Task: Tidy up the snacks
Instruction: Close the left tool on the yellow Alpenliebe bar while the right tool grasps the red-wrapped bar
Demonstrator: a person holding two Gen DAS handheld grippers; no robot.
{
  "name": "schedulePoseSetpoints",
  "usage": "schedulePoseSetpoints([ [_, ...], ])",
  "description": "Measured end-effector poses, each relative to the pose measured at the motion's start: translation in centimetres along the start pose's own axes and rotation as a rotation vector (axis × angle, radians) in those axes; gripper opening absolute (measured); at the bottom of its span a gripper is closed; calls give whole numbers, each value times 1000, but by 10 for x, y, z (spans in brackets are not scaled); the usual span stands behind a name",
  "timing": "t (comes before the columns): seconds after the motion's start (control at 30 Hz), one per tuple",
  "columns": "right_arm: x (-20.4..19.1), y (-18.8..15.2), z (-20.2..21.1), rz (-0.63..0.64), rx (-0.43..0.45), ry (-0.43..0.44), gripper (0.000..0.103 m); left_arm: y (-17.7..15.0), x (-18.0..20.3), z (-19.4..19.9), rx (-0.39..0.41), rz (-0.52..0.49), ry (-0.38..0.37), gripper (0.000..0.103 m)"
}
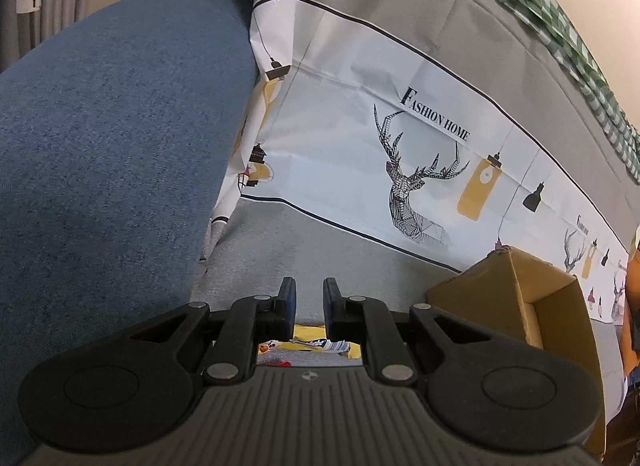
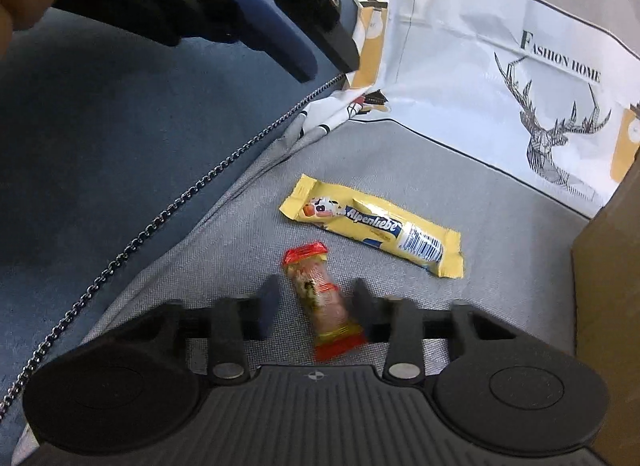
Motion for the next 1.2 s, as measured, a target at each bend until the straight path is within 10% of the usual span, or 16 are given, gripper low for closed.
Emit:
schedulePoseSetpoints([
  [0.4,-2,-23,106,-38,-49,42,17,-19,13,-16,-42,-137,-16,19],
  [0.57,9,-58,96,-52,-14,-67,17,-42,28,-40,-29,-323,40,56],
  [0.8,10,-65,77,-70,-49,-55,17,-70,41,-76,2,-559,176,75],
  [1.03,14,-77,70,-129,-109,-4,18,-86,42,-99,-64,-626,244,75],
  [1.1,14,-77,70,-122,-105,1,18,-89,37,-102,-96,-601,243,64],
  [1.2,14,-80,69,-126,-108,8,18,-86,35,-99,-134,-510,191,20],
])
Point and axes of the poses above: each gripper's, at about its wrist camera, not at the fingertips, and z roughly against the way its jaws point, x to its right, y to its top, the point moved 8 cm from there along -z, roughly the way its jaws point, and after that the axes turned 11 degrees about z, right-handed, at the moved point
